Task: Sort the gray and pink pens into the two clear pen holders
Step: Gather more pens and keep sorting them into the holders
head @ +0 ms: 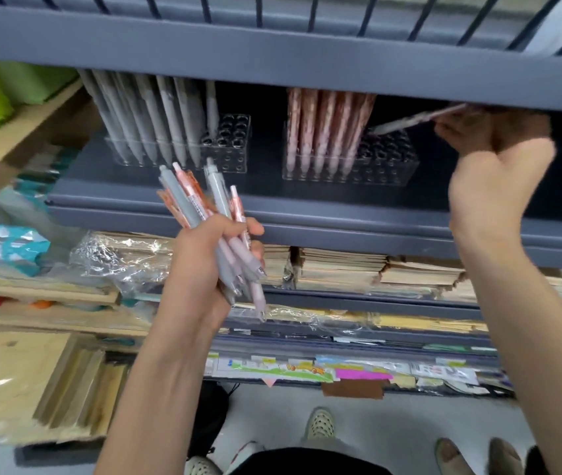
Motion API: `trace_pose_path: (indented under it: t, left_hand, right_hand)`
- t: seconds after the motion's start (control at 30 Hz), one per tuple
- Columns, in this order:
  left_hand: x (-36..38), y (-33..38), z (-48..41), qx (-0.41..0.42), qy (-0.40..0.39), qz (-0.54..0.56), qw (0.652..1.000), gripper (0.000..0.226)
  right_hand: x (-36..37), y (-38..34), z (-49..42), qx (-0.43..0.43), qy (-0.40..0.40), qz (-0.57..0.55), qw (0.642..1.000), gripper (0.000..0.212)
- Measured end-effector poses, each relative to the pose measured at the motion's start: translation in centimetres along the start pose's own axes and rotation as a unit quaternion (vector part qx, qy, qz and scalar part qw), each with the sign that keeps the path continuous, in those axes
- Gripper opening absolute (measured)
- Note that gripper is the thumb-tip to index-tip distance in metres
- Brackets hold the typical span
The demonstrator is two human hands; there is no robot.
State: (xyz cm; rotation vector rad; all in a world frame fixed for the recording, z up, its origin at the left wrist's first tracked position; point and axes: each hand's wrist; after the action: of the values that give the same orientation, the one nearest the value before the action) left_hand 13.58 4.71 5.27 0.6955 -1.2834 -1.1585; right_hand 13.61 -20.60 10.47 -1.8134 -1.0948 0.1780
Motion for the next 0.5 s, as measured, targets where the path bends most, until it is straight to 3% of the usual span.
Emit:
trace_pose_path:
  t: [0.13, 0.27, 0.4, 0.5]
  left_hand:
    - [1.0, -0.4, 0.2, 0.005, 0.011, -0.019, 1.0, 0.021]
    - [1.4, -0.8, 0.6, 0.002, 0.019, -0.026, 0.999, 0.026]
    - [1.3, -0.9, 1.1, 0.004, 0.025, -0.039, 0.999, 0.029]
    - [1.1, -1.0, 1.5, -0.006, 0.042, -0.057, 0.997, 0.018]
  right_hand:
    - [0.0, 1.8, -1.2, 0.009, -0.042, 0.145, 0.989, 0.019]
    - [0.7, 3.1, -2.9, 0.025, -0.1, 0.306, 0.947, 0.028]
    - [2.9, 3.3, -3.9, 0.036, -0.152, 0.309, 0.938, 0.035]
    - [3.6, 3.3, -3.8, 0.007, -0.17, 0.322, 0.931, 0.043]
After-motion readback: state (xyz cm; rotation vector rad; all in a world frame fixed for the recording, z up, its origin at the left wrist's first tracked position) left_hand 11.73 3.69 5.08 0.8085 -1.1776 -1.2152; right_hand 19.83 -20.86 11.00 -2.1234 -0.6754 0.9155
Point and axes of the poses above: each hand's wrist, its own z-axis away from the middle knuckle, its own x-axis out of the palm, y = z × x, and after that the axes turned 13 degrees about -z, right-handed
